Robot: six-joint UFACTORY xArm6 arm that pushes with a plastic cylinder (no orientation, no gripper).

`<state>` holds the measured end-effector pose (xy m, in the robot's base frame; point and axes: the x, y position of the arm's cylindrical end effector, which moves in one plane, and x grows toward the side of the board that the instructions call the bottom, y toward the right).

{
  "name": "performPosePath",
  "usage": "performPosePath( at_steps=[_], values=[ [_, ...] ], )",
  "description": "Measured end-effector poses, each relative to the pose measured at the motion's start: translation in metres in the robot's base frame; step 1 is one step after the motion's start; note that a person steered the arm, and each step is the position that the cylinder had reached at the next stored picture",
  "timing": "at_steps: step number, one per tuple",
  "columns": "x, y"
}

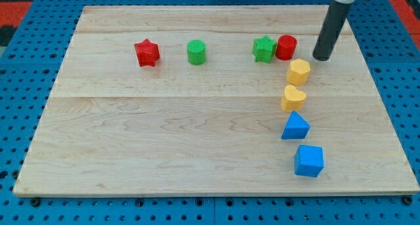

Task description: Move the red circle top right to the green star

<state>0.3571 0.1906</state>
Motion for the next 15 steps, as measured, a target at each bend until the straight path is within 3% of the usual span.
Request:
performPosePath(
  at_steps=[1, 3, 5, 7, 8, 9, 10, 15],
  values=[
    [-0.011, -0.041],
    [-0.027, -0.043],
    [-0.003, -0.066],
    [-0.090, -0.043],
    [-0.063, -0.051],
    [-0.089, -0.121],
    [-0.102, -0.073],
    [-0.120, -0.071]
  ],
)
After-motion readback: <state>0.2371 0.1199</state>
